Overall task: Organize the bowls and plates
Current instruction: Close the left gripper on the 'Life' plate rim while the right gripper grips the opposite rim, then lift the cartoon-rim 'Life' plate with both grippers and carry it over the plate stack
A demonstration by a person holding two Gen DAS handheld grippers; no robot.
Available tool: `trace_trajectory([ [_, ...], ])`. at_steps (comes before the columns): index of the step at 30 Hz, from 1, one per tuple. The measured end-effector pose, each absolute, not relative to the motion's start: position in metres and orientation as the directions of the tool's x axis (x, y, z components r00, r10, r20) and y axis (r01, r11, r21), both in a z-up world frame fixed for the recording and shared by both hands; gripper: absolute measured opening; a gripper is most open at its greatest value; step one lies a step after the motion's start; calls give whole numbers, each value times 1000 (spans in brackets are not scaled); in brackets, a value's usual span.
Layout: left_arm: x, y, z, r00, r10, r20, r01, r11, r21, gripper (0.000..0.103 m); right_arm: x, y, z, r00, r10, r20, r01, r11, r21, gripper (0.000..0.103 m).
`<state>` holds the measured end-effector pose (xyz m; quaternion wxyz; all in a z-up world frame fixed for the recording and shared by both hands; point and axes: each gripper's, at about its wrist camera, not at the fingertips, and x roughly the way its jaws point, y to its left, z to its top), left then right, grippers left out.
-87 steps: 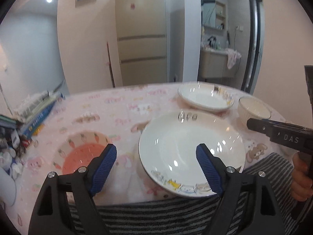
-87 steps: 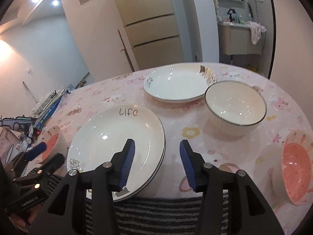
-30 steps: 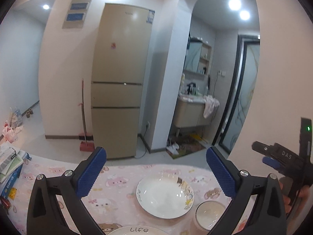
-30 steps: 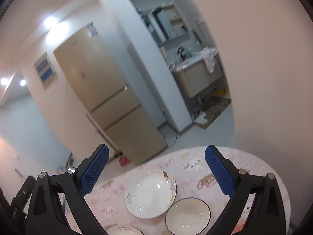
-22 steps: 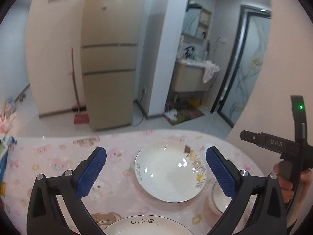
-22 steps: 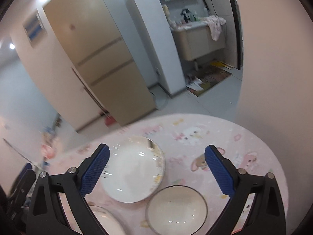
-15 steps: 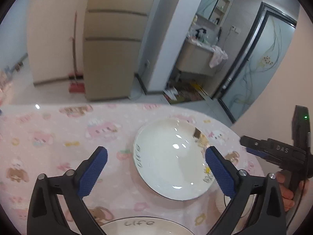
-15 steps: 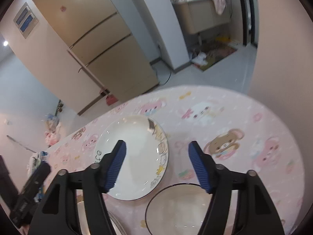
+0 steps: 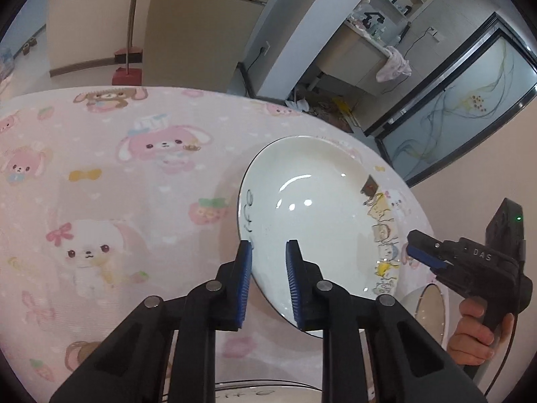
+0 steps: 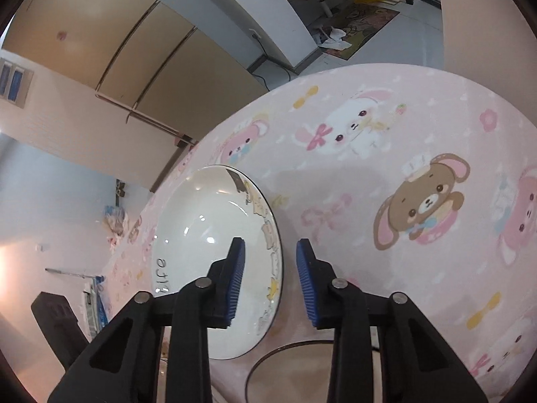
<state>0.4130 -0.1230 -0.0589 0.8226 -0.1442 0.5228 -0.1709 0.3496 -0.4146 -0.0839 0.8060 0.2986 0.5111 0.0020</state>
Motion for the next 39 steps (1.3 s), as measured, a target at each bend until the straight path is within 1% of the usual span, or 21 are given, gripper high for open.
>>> trace_trajectory([
  [2,413,-122,-58,409,-407,-817,119,911,-395,18,350,-413,-85,472,308,-826,293,829,476,27],
  [5,417,-116,-64,397,-412,-820,91,907,-411,18,353,-412,-89,461,293,-837,303,835,459,24],
  [7,419,-113,-68,395,-409,-823,80,908,-412,18,355,-409,-94,445,293,-846,307,837,452,17],
  [10,423,-111,-75,371,-433,-821,78,896,-437,18,361,-406,-101,424,313,-850,298,838,457,12],
  [13,424,-102,-75,394,-456,-798,64,880,-471,17,362,-404,-104,417,295,-860,288,854,433,11],
  [15,425,-102,-76,378,-471,-797,74,873,-481,13,363,-402,-104,414,276,-868,293,862,414,11],
  [18,426,-108,-80,363,-480,-799,79,870,-487,13,365,-402,-107,414,266,-870,296,865,406,11],
  [22,432,-111,-87,342,-486,-804,77,867,-492,10,366,-401,-112,427,263,-865,310,856,414,11],
  [29,433,-109,-98,309,-522,-795,36,842,-538,10,369,-395,-115,427,260,-866,295,866,404,10],
  [32,433,-104,-105,290,-568,-771,-4,804,-594,11,368,-399,-117,434,300,-849,281,851,444,10],
  [36,432,-107,-104,294,-551,-781,21,821,-571,10,367,-408,-122,434,362,-825,288,811,509,10],
  [39,425,-117,-98,340,-497,-798,76,861,-503,12,368,-408,-122,428,364,-827,288,813,507,8],
])
